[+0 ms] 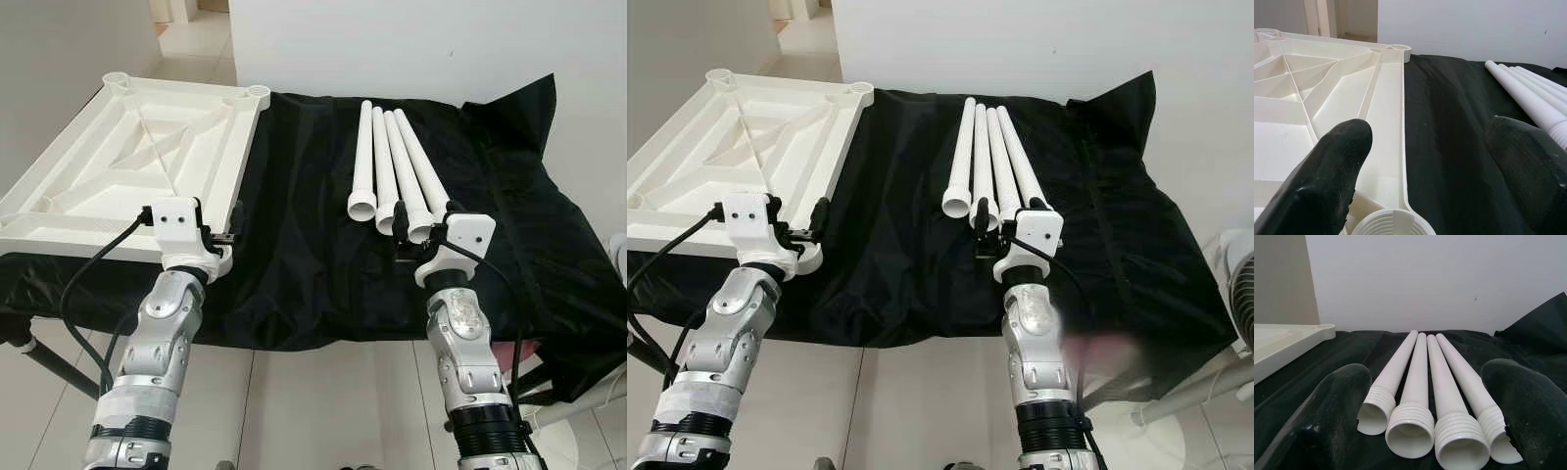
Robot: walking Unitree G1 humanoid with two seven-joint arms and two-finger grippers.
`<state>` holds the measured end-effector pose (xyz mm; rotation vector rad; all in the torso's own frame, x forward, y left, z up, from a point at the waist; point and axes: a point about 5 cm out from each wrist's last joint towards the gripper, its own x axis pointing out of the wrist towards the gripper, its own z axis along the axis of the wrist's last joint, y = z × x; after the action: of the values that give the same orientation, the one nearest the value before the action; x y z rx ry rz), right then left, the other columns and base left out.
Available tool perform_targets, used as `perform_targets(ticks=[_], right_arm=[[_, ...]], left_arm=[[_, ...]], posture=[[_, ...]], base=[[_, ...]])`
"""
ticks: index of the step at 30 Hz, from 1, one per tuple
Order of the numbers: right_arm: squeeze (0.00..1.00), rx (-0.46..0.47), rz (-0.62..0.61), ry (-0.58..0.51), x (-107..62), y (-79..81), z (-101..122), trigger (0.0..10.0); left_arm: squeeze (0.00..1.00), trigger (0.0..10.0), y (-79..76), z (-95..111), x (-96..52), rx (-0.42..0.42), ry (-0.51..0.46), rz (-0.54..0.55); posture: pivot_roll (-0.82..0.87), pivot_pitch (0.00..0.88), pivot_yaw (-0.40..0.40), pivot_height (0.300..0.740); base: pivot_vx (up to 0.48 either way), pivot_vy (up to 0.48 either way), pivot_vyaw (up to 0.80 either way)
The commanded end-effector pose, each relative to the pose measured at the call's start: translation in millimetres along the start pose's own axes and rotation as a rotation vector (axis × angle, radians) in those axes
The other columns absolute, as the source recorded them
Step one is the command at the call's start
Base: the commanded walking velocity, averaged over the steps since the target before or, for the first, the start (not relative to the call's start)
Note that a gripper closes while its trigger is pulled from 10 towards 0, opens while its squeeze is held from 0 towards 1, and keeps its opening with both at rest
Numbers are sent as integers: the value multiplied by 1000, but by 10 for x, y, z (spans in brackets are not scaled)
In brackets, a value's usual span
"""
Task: Building children table
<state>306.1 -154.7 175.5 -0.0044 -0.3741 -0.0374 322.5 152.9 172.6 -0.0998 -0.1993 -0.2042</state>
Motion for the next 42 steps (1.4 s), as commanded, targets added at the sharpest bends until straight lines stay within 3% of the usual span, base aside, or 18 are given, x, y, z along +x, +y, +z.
perform_targets(ticks=[1,19,35,42], right_arm=[[0,-10,4,-14,19,-2,14,10000],[0,-37,19,-6,17,-17,-5,10000],[0,-50,11,5,-21,-27,-59,10000],[0,-56,4,6,-31,-45,-67,10000]], left_arm=[[0,10000,-25,-3,-15,0,-6,-57],[0,10000,68,0,-24,35,-6,-27],[0,10000,-91,2,-17,126,-23,-120],[0,10000,-127,-18,-4,120,-13,-156]], posture=[[-2,72,-16,740],[-6,79,-33,740],[-6,63,-27,740],[-13,59,-26,740]], base=[[0,0,0],[0,405,0],[0,0,0],[0,0,0]])
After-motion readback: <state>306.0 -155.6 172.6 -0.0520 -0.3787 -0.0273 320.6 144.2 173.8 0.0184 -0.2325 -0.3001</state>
